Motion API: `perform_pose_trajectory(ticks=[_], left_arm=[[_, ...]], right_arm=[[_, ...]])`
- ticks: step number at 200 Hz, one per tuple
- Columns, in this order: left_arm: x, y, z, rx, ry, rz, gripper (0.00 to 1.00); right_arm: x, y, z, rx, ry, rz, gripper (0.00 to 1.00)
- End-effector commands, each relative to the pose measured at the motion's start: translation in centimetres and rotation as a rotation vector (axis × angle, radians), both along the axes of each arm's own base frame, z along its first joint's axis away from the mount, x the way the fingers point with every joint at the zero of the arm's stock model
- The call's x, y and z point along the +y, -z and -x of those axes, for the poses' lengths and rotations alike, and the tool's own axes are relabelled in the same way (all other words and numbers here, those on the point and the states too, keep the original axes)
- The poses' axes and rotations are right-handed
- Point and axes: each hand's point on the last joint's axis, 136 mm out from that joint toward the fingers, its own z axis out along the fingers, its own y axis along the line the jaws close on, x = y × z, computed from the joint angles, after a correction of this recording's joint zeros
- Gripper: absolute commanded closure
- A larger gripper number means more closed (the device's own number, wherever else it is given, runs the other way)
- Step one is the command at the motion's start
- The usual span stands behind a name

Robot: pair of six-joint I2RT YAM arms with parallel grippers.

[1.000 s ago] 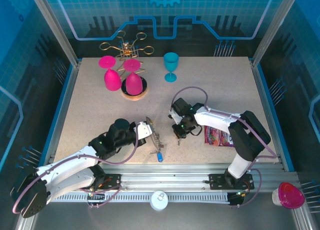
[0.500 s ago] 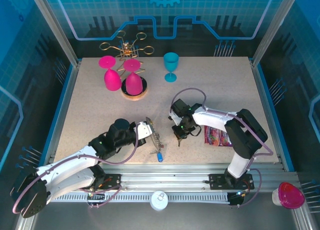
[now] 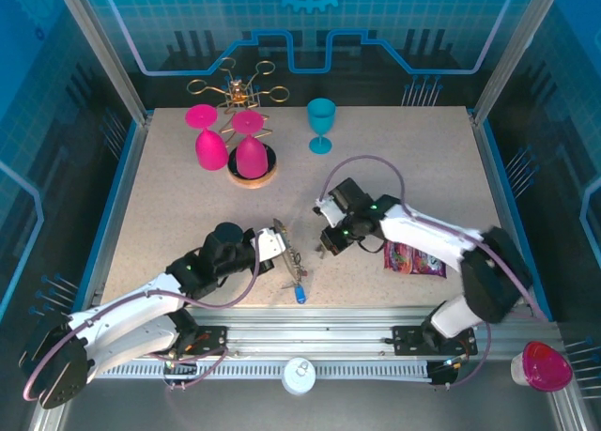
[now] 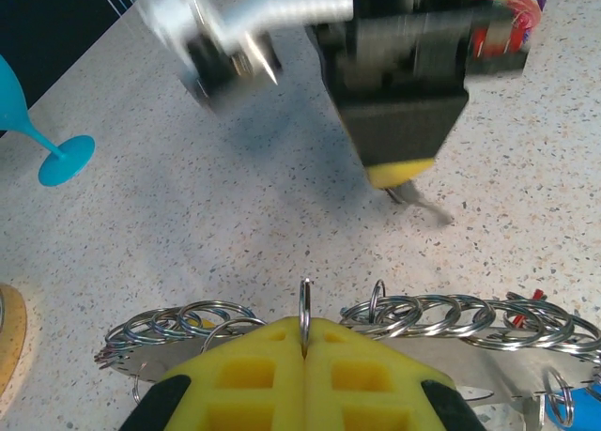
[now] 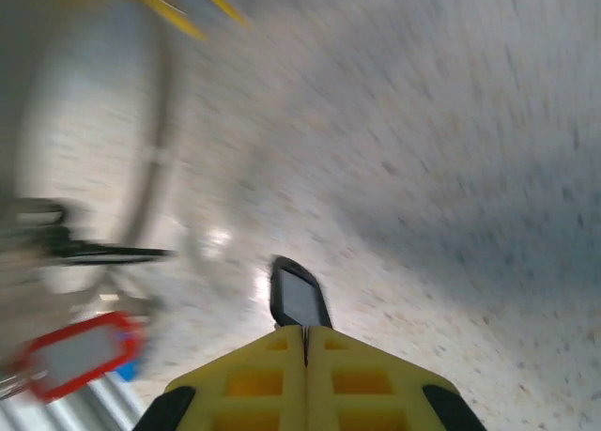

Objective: Put the keys on the keyring

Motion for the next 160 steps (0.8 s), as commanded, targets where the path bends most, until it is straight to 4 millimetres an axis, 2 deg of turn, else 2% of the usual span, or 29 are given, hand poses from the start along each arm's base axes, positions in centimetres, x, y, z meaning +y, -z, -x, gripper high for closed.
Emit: perform_pose_trajectory(ticks=[1, 12, 25, 70, 108, 133, 160], left_arm=[[-0.4, -3.2, -0.7, -0.108, -0.005, 0.067, 1.0], [-0.3, -3.8, -0.7, -0.136, -0.005, 0.08, 1.0], [-0.2, -4.4, -0.6, -0.159, -0.001, 0.081, 1.0], [-0.6, -4.8, 0.6, -0.158, 0.075, 0.067, 1.0], [-1.4, -4.8, 1.1, -0.139, 0.12, 0.091, 1.0], [-1.5, -4.7, 1.1, -0.135, 0.121, 0.106, 1.0], [-1.5, -4.3, 1.2, -0.126, 0.125, 0.102, 1.0]], right_arm=[[2.5, -4.8, 1.8, -0.225, -0.183, -0.24, 1.0], [2.4, -6.1, 1.4, -0.321, -0.175, -0.299, 1.0], [2.6, -6.8, 1.5, -0.376, -0.221, -0.346, 1.0], [3.5, -10.0, 3.0, -0.432, -0.359, -0.547, 1.0], [4.6, -9.8, 4.7, -0.306, -0.461, -0.608, 1.0], [5.2, -9.0, 4.6, -0.262, -0.471, -0.587, 1.0], [5.7, -8.9, 3.9, -0.261, -0.453, -0.591, 1.0]])
